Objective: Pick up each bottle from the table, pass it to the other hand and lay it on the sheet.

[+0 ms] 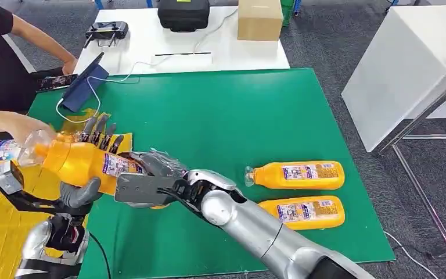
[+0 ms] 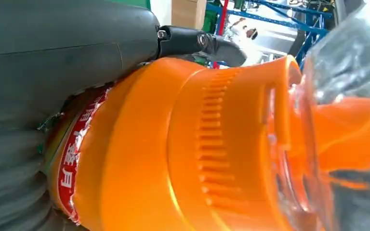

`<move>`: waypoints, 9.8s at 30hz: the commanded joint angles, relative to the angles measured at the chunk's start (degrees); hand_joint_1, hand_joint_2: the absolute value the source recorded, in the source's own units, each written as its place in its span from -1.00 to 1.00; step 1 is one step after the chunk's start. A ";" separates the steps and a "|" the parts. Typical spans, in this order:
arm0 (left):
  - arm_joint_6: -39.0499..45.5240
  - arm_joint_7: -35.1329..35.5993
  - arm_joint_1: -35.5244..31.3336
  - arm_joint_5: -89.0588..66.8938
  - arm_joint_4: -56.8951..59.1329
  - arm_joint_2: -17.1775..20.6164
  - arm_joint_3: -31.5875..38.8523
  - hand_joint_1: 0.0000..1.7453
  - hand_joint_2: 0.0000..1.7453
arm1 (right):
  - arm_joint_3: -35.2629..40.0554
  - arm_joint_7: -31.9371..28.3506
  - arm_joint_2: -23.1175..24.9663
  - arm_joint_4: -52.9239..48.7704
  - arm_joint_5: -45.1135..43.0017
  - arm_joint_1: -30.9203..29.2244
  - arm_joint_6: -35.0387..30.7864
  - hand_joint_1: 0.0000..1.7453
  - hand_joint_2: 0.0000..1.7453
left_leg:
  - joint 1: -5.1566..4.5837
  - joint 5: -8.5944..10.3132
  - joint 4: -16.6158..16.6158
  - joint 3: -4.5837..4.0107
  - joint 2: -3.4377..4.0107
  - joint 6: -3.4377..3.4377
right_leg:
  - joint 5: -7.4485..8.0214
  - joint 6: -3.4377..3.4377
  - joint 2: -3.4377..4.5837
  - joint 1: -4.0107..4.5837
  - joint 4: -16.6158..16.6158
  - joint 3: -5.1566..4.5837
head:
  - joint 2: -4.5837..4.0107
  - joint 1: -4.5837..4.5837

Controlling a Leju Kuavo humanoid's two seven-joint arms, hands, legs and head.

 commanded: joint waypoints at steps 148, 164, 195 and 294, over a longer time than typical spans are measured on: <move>15.35 -14.37 -8.94 -42.97 16.74 5.25 9.31 -1.00 -1.00 | -11.43 7.52 -43.91 -8.98 40.18 33.13 6.69 1.00 1.00 | 0.80 -0.94 -0.14 2.18 1.29 -0.41 | -0.09 -0.34 1.20 0.84 -0.92 2.07 | 0.00 0.02; 15.07 -14.32 -8.85 -42.95 16.54 5.45 9.11 -1.00 -1.00 | -14.65 6.55 -41.26 -9.22 33.53 31.04 8.11 1.00 1.00 | 0.85 -1.07 -0.11 2.79 1.47 -0.33 | -0.07 -0.32 1.18 0.89 -0.93 2.78 | 0.00 0.02; 1.70 -2.84 4.84 0.42 -3.08 -3.87 -4.42 -1.00 1.00 | -17.91 -2.33 -11.91 -13.84 2.25 10.80 -7.65 1.00 1.00 | 0.56 -0.84 -0.08 1.47 0.71 -0.27 | -0.32 -0.38 0.28 0.50 -0.46 1.56 | 0.00 -0.02; 2.67 -12.53 1.71 -25.57 -7.73 -2.38 -16.31 1.00 1.00 | 7.61 -1.31 -15.51 -11.56 -12.93 1.17 4.75 1.00 1.00 | 0.48 -0.78 -0.11 1.29 0.44 -0.20 | -0.37 -0.36 -0.05 0.50 -0.51 1.43 | 0.00 0.00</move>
